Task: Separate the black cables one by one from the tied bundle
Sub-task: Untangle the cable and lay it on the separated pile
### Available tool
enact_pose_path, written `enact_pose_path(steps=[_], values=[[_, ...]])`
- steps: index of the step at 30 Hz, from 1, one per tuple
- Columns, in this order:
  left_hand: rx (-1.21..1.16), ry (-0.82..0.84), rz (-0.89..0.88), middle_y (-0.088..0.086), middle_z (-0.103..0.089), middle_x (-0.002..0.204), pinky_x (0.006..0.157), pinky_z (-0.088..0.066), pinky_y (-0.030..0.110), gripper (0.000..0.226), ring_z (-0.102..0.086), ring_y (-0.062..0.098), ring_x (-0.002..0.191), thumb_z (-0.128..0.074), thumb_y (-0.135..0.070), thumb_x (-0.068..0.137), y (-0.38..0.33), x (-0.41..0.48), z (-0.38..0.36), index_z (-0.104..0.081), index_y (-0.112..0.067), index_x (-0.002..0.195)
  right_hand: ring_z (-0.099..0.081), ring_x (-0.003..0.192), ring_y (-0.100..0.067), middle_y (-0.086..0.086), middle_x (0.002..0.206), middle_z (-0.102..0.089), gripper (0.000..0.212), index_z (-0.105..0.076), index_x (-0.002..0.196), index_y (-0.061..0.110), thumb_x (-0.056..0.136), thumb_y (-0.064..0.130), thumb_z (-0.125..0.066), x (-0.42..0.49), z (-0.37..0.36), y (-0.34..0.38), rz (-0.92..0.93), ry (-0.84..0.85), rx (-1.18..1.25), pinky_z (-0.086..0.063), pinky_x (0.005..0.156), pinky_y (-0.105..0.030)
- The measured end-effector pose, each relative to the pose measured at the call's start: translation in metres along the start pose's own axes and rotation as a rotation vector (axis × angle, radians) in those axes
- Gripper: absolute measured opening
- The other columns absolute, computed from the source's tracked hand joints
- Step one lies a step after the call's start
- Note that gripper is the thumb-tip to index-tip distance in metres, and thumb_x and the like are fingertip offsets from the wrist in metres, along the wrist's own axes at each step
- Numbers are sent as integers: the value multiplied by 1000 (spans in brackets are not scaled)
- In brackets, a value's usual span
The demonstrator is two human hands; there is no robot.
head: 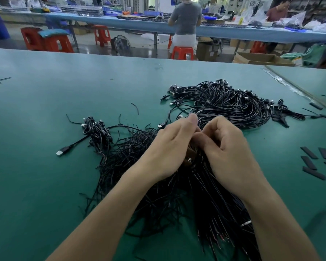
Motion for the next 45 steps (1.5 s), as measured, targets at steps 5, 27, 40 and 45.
enact_pose_path(steps=[5, 27, 40, 45], values=[[-344, 237, 116, 4, -64, 71, 33, -35, 18, 48, -62, 17, 52, -72, -47, 82, 6, -3, -5, -56, -13, 113, -61, 50, -21, -3, 69, -63, 16, -53, 77, 26, 89, 30, -63, -2, 5, 11, -25, -19, 226, -51, 44, -39], [-338, 14, 225, -10, -36, 46, 36, -23, 17, 56, -26, 8, 37, -50, -57, 95, 28, 7, 10, -48, -27, 48, -53, 58, 4, 14, 65, -62, 30, -56, 80, 26, 88, 55, -59, -1, 7, 0, -101, -158, -51, -41, 54, -12], [-511, 28, 395, -10, -21, 55, 34, -14, 15, 78, -12, 9, 43, -45, -99, 49, 32, 9, 14, -28, -26, 70, -44, 81, -14, 9, 93, -50, 19, -60, 90, 26, 81, 41, -68, -26, -48, 11, 83, 577, -661, -33, 62, -27], [-452, 40, 343, -10, -20, 58, 34, -14, 17, 86, -12, 8, 45, -43, -103, 39, 25, 6, 11, -27, -26, 74, -44, 77, -15, 8, 90, -50, 14, -57, 90, 25, 82, 33, -66, -26, -46, 11, 38, 556, -644, -36, 56, -27]])
Point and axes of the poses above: each hand's wrist, its own x-axis towards the middle knuckle, its own z-axis out of the back of the hand, y = z × x, the point moved 2 cm from there along x, towards the middle knuckle
